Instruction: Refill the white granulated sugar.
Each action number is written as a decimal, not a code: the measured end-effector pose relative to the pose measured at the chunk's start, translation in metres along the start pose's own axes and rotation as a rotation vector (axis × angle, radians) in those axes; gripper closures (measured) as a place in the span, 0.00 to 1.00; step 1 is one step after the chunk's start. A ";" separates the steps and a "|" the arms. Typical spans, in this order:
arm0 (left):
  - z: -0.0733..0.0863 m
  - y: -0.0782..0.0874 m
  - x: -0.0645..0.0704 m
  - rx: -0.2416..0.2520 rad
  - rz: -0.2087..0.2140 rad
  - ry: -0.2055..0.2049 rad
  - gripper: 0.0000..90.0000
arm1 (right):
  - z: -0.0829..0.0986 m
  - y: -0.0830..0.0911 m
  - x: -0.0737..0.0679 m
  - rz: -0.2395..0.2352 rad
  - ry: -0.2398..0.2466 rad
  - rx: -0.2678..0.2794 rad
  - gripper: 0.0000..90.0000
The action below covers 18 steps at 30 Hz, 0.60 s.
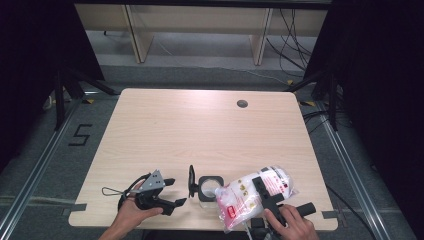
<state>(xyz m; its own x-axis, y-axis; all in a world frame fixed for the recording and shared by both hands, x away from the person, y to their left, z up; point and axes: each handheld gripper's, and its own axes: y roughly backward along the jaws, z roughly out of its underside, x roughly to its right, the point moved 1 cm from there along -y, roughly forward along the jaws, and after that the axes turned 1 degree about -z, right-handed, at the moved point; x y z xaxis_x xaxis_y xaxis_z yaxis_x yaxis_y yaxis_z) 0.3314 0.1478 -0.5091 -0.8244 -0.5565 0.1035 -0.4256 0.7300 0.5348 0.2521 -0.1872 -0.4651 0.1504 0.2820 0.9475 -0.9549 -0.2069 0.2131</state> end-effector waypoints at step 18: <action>0.000 0.002 -0.001 -0.006 0.000 -0.017 0.22 | -0.002 0.001 0.003 0.013 0.029 0.005 0.46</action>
<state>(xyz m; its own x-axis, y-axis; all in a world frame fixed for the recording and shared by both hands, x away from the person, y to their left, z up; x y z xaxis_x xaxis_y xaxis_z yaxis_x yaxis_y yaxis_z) 0.3314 0.1500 -0.5085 -0.8306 -0.5496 0.0896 -0.4233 0.7277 0.5396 0.2511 -0.1849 -0.4623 0.1307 0.3061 0.9430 -0.9555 -0.2150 0.2022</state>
